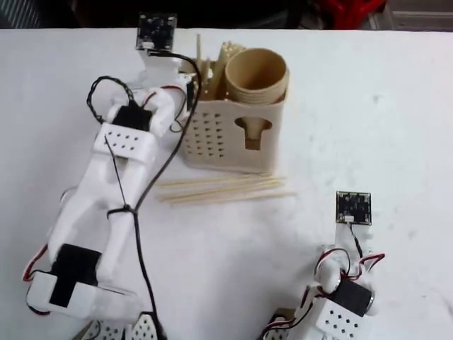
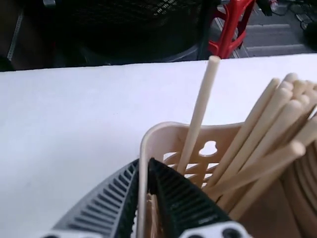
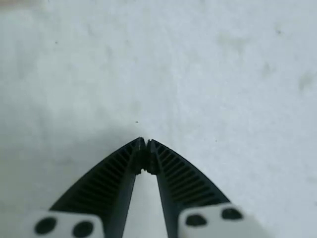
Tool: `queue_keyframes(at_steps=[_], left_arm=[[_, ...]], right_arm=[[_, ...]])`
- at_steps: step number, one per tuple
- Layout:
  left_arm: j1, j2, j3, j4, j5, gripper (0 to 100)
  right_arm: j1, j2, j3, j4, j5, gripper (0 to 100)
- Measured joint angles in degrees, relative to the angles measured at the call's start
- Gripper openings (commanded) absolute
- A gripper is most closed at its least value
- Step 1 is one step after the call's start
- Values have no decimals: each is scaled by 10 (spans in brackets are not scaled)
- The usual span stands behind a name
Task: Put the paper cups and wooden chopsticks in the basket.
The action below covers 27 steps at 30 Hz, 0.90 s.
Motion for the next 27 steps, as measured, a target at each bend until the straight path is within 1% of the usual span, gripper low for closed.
queue_keyframes(at_steps=[5, 10, 14, 19, 24, 27], left_arm=[[-25, 1, 0, 0, 11, 23], [-28, -25, 4, 0, 11, 23], [-35, -55, 7, 3, -23, 24], [-9, -66, 13, 34, -81, 24], [6, -66, 12, 40, -88, 30], [6, -66, 11, 46, -88, 94]], right_arm=[[0, 0, 0, 0, 0, 18], [0, 0, 0, 0, 0, 18], [0, 0, 0, 0, 0, 18], [0, 0, 0, 0, 0, 18], [0, 0, 0, 0, 0, 18], [0, 0, 0, 0, 0, 18]])
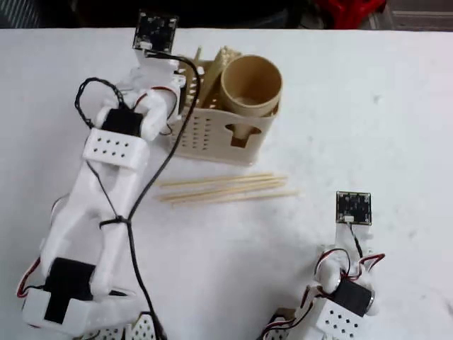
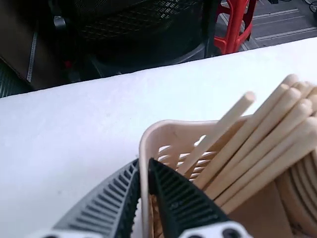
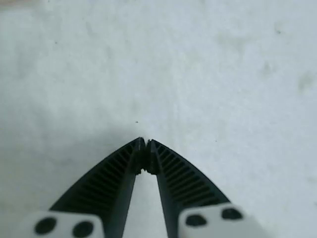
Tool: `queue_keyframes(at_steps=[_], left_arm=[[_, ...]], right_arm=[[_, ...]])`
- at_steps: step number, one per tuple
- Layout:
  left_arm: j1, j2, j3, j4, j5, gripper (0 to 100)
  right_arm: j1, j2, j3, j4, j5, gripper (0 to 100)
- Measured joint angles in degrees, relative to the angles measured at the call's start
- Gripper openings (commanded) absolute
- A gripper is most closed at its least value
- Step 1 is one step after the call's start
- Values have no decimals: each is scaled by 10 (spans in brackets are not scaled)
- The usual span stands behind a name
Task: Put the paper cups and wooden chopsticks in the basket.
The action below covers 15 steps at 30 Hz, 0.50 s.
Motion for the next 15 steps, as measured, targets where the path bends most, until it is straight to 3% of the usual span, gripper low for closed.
queue_keyframes(at_steps=[6, 15], left_arm=[[0, 0, -51, 84, 46, 112], [-19, 0, -204, 200, 52, 112]], right_arm=[[0, 0, 0, 0, 0, 18], [0, 0, 0, 0, 0, 18]])
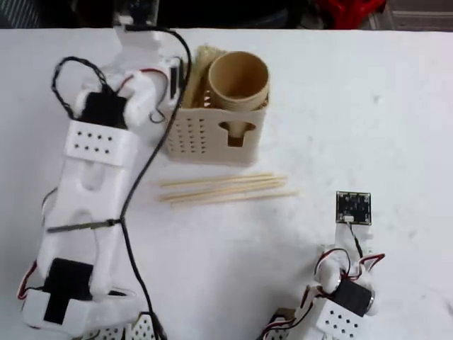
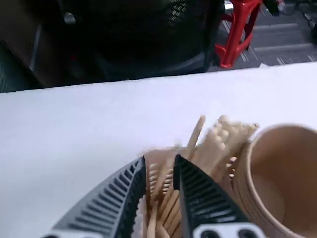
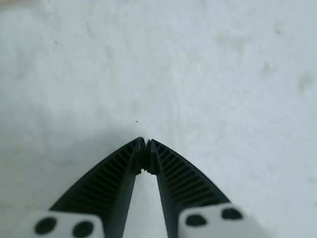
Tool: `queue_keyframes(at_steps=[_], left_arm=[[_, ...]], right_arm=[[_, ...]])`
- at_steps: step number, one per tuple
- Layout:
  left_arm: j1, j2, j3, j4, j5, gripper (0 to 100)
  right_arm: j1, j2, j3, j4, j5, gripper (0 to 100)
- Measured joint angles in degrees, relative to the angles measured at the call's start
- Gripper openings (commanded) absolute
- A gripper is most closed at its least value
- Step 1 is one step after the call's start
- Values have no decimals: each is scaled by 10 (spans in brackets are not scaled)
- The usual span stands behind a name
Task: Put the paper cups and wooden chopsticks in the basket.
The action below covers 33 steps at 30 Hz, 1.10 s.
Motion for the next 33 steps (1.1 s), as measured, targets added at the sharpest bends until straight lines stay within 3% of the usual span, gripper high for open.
queue_keyframes(at_steps=[4, 7, 14, 17, 24, 33], left_arm=[[-15, 0, -72, 55, -3, 113], [0, 0, -142, 140, -52, 112], [115, -2, -331, 401, -165, 50], [172, -10, -323, 434, -200, 46], [268, -24, -70, 393, -292, 41], [294, -90, 343, 109, -406, 59]], right_arm=[[0, 0, 0, 0, 0, 18], [0, 0, 0, 0, 0, 18], [0, 0, 0, 0, 0, 18], [0, 0, 0, 0, 0, 18], [0, 0, 0, 0, 0, 18], [0, 0, 0, 0, 0, 18]])
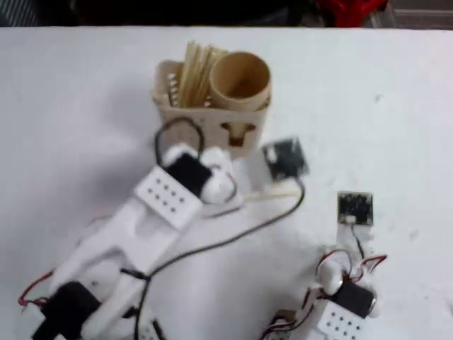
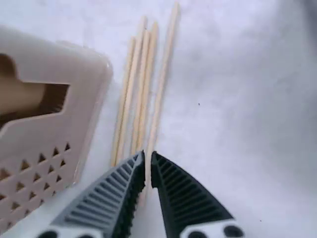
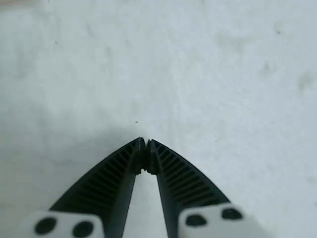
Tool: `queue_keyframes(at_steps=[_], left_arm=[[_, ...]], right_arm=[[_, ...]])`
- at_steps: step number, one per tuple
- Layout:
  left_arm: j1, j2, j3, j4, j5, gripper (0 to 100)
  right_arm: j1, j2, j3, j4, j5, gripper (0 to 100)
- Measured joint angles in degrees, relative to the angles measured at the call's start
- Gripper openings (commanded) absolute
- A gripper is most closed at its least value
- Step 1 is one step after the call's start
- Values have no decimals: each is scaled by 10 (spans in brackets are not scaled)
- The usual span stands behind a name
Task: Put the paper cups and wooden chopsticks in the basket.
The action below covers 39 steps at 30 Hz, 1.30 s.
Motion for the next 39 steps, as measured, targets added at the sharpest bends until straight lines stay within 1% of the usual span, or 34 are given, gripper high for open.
queue_keyframes(at_steps=[2, 4, 9, 13, 15, 19, 24, 31, 35, 39], left_arm=[[0, 6, 55, -58, -15, 99], [-2, 34, 74, -90, -18, 135], [-3, 159, 59, -111, -31, 111], [-3, 256, -4, -111, -47, 100], [-6, 284, -27, -111, -49, 100], [-25, 297, -50, -111, -52, 102], [-32, 300, -51, -113, -52, 96], [-30, 323, -62, -112, -52, 55], [-29, 349, -98, -76, -52, 23], [-29, 360, -112, -69, -52, 22]], right_arm=[[0, 0, 0, 0, 0, 18], [0, 0, 0, 0, 0, 18], [0, 0, 0, 0, 0, 18], [0, 0, 0, 0, 0, 18], [0, 0, 0, 0, 0, 18], [0, 0, 0, 0, 0, 18], [0, 0, 0, 0, 0, 18], [0, 0, 0, 0, 0, 18], [0, 0, 0, 0, 0, 18], [0, 0, 0, 0, 0, 18]])
